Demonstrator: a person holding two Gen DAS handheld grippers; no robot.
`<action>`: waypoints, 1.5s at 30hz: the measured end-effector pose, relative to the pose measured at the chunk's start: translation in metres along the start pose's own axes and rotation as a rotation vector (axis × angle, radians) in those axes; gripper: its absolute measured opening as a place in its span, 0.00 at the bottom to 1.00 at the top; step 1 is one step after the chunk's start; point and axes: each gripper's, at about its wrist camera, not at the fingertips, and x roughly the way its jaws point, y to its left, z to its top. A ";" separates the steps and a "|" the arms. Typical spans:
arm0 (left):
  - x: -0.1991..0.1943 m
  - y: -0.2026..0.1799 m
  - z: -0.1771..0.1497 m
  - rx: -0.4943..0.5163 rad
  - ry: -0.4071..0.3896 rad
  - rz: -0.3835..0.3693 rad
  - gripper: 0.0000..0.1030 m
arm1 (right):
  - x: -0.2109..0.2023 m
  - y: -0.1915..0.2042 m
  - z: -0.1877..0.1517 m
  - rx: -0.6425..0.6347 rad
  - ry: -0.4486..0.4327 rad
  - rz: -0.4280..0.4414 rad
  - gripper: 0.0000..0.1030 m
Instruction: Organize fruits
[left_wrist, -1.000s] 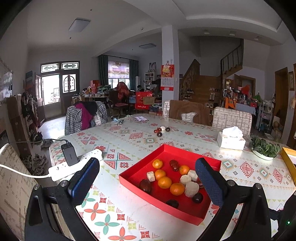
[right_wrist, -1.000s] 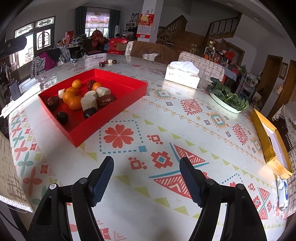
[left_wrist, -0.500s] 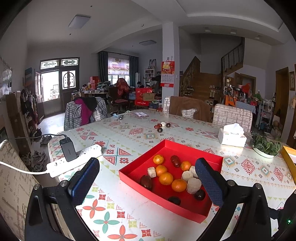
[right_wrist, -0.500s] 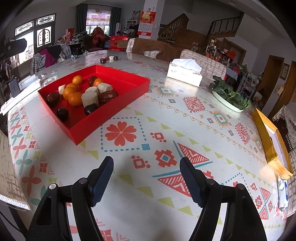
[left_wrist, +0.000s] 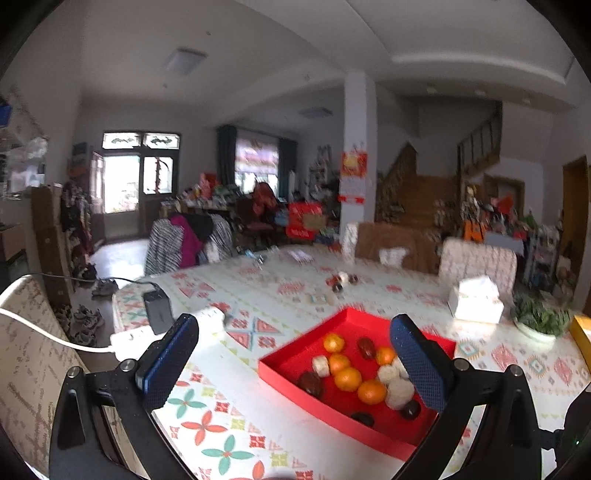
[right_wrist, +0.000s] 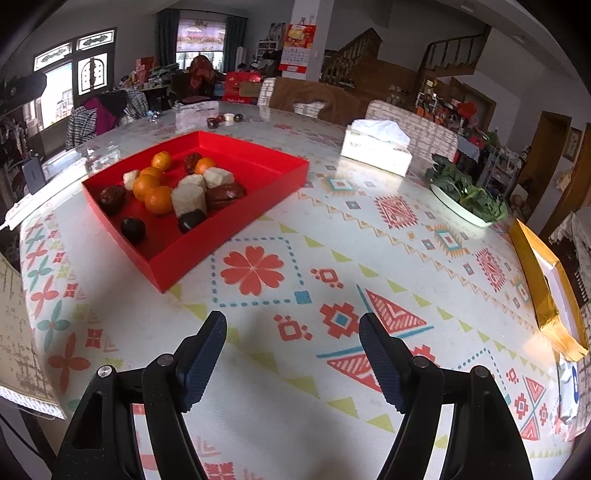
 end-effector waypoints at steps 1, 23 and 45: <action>0.001 0.000 0.002 0.002 0.007 0.001 1.00 | -0.001 0.002 0.003 -0.011 -0.006 0.003 0.76; 0.064 -0.005 -0.036 0.086 0.367 0.000 1.00 | -0.012 0.041 0.039 -0.087 -0.056 0.086 0.77; 0.078 0.004 -0.047 0.071 0.417 -0.005 1.00 | 0.002 0.060 0.040 -0.112 -0.026 0.098 0.77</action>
